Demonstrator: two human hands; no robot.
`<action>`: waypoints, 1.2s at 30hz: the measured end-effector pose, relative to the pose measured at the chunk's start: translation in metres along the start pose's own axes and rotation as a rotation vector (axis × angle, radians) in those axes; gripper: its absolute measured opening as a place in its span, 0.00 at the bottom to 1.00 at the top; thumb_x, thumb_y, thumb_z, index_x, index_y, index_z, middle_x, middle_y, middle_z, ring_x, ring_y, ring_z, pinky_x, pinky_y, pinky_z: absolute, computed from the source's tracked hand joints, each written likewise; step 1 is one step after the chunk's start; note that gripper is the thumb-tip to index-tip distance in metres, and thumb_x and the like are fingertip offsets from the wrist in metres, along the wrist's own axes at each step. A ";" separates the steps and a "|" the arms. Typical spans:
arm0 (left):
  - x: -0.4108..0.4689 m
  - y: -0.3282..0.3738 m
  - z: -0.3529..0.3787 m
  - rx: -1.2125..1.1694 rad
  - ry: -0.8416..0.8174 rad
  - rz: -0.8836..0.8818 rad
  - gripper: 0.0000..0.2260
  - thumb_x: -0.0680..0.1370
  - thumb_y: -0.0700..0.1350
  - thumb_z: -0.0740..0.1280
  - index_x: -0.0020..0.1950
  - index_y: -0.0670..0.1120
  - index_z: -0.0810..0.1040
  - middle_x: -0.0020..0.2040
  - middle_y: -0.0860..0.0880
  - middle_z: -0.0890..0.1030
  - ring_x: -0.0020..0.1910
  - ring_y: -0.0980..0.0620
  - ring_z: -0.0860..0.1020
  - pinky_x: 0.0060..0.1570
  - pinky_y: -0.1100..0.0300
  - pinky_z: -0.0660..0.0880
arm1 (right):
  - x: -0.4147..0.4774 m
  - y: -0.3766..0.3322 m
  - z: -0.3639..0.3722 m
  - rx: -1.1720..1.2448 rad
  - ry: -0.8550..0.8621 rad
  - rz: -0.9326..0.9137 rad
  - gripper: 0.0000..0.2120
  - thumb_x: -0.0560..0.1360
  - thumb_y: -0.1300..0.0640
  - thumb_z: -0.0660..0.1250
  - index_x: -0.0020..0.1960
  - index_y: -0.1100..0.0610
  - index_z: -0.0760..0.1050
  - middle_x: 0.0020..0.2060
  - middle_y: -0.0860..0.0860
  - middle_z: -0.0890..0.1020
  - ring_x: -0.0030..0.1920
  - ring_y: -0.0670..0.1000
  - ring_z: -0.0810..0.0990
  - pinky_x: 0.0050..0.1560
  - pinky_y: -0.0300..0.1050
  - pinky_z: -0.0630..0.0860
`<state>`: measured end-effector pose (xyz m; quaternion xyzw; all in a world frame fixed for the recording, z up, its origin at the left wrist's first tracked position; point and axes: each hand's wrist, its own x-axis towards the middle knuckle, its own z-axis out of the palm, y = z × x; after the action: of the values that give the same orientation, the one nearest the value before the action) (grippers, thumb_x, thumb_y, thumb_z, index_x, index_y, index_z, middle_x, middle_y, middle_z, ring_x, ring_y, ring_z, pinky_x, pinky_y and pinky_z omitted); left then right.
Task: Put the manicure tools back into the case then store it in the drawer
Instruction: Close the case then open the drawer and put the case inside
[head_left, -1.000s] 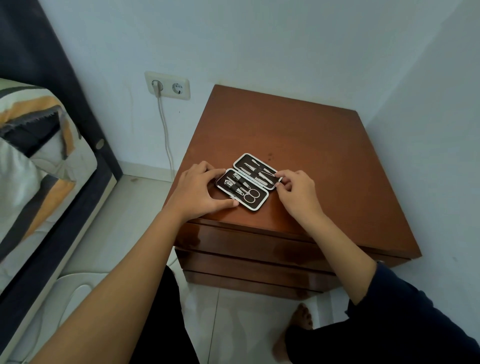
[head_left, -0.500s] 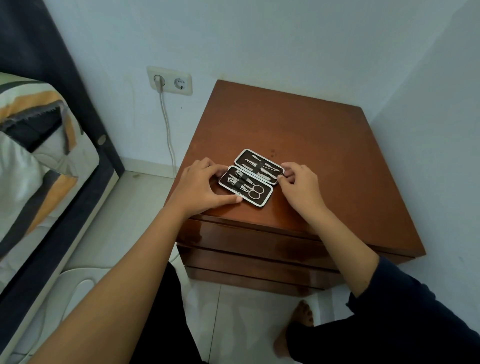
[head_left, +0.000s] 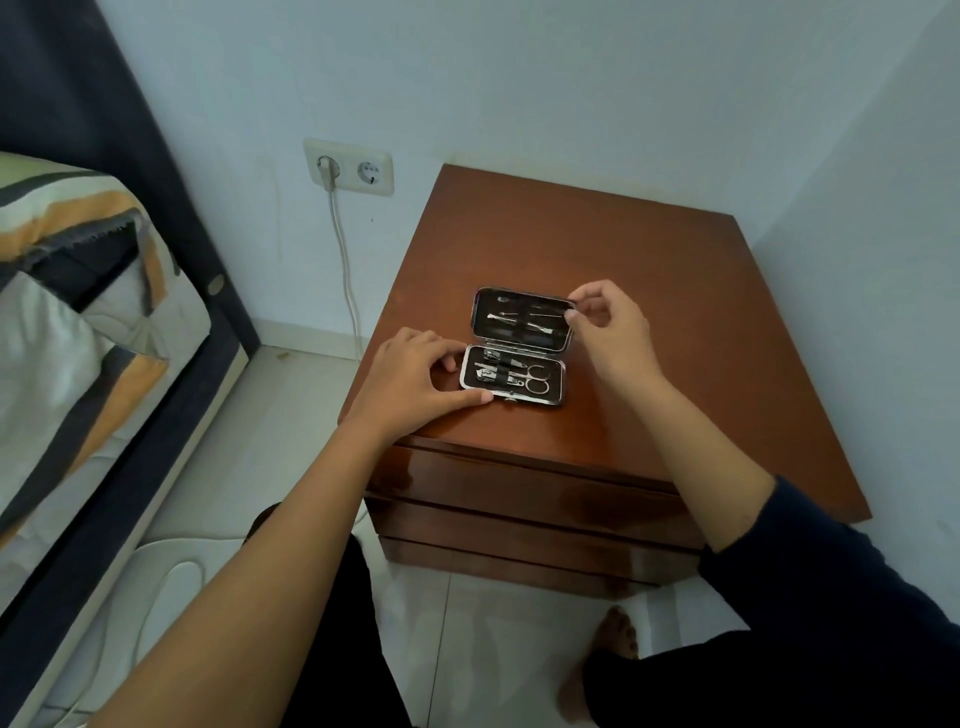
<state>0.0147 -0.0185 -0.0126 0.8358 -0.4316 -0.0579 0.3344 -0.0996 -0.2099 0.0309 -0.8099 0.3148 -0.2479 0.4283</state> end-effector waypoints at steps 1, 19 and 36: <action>0.001 0.000 0.001 0.017 0.002 0.003 0.29 0.66 0.67 0.68 0.63 0.55 0.75 0.46 0.58 0.76 0.52 0.57 0.67 0.54 0.58 0.65 | -0.006 -0.002 -0.003 0.010 -0.015 -0.068 0.06 0.74 0.64 0.65 0.46 0.54 0.75 0.40 0.46 0.78 0.42 0.42 0.76 0.45 0.30 0.73; -0.002 -0.001 0.003 -0.016 0.066 0.013 0.29 0.70 0.65 0.66 0.66 0.53 0.73 0.53 0.57 0.76 0.56 0.56 0.69 0.59 0.55 0.67 | -0.054 0.028 0.007 -0.159 -0.108 -0.293 0.10 0.73 0.57 0.69 0.53 0.57 0.80 0.51 0.49 0.75 0.53 0.44 0.75 0.56 0.35 0.71; -0.058 -0.007 0.005 0.110 0.355 -0.065 0.22 0.78 0.55 0.59 0.70 0.47 0.69 0.68 0.46 0.68 0.68 0.48 0.65 0.68 0.48 0.62 | -0.094 0.061 -0.071 -0.314 0.075 -0.103 0.13 0.74 0.59 0.67 0.58 0.57 0.77 0.54 0.53 0.78 0.56 0.51 0.76 0.57 0.40 0.68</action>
<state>-0.0178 0.0258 -0.0315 0.8634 -0.3410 0.1036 0.3570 -0.2295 -0.2066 0.0030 -0.8721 0.3236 -0.2474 0.2713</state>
